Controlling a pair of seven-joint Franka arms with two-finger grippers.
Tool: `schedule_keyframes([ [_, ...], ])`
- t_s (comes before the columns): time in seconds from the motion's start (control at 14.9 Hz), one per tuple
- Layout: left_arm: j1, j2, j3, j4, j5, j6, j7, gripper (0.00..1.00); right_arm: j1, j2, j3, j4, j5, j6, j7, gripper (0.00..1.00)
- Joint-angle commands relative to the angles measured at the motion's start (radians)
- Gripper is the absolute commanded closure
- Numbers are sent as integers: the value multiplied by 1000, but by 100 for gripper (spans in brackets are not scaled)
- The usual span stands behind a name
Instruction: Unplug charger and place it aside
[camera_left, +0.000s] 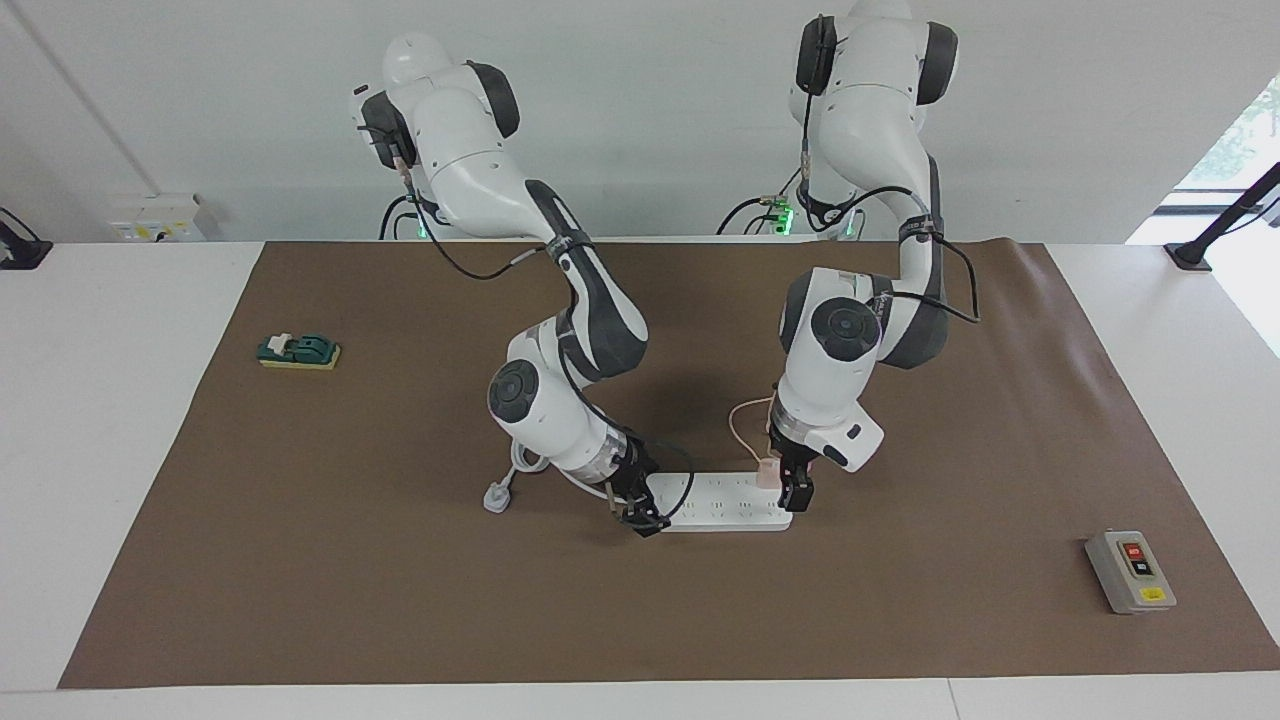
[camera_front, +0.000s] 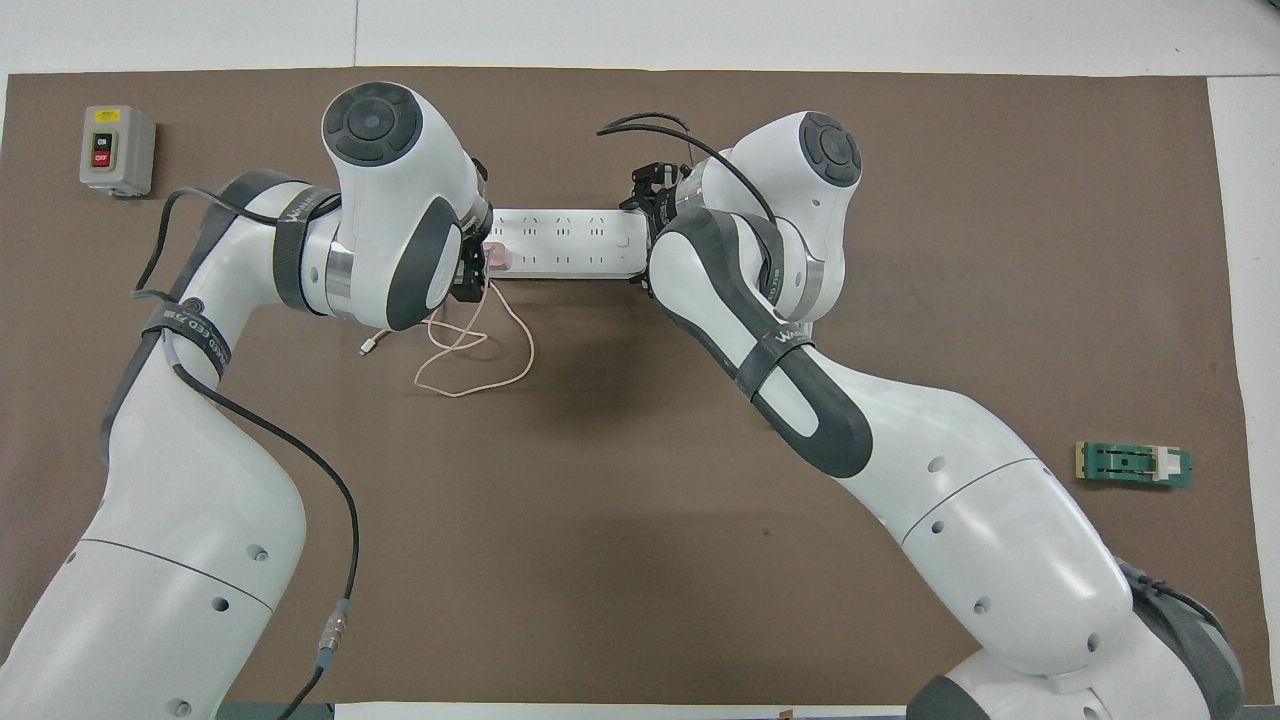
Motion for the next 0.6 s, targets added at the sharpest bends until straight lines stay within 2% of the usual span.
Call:
schedule_keyframes([
  [0.0, -16, -36, 13, -49, 0, 20, -6, 0, -12, 23, 7, 22, -13, 12, -25, 0],
  [0.27, -28, -41, 11, -66, -2, 28, -8, 0, -12, 25, 7, 22, -12, 12, -24, 0],
  [0.34, -30, -44, 11, -72, -2, 28, -8, 0, -13, 25, 7, 23, -9, 12, -25, 16],
  [0.4, -30, -44, 11, -74, -2, 28, -8, 0, -18, 25, 7, 23, -7, 12, -25, 47],
  [0.47, -30, -44, 13, -74, 0, 28, -6, 0, -18, 25, 7, 23, -4, 14, -25, 74],
  [0.54, -30, -44, 13, -74, -2, 29, -5, 1, -19, 25, 9, 22, -2, 14, -25, 88],
])
